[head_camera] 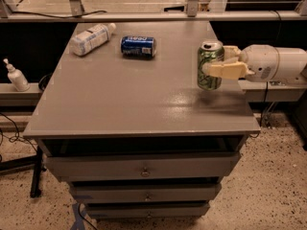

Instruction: Place green can upright

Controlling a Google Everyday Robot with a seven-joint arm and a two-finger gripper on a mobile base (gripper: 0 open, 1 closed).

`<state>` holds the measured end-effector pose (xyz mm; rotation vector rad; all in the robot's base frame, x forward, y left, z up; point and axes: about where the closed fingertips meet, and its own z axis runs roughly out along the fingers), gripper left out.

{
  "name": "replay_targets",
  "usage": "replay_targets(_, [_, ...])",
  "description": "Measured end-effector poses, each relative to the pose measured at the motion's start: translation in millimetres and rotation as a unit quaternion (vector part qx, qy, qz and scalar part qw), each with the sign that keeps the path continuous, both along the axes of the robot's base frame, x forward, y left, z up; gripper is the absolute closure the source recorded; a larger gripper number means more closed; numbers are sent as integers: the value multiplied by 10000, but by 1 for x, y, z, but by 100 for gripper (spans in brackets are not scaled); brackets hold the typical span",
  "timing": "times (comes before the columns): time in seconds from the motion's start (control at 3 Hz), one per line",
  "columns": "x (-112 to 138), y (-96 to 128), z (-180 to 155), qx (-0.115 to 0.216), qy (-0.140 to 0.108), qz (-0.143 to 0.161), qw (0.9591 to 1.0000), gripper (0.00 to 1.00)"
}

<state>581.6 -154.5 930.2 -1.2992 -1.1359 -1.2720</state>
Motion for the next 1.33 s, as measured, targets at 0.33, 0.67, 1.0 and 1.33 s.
replay_targets(0.33, [0, 0, 0, 1, 0, 0, 10000, 100])
replay_targets(0.67, [-3, 1, -2, 384, -51, 42, 9992, 100])
replay_targets(1.0, [-10, -6, -6, 729, -106, 52, 9973, 100])
replay_targets(1.33, [-18, -13, -10, 910, -197, 106, 9956, 100])
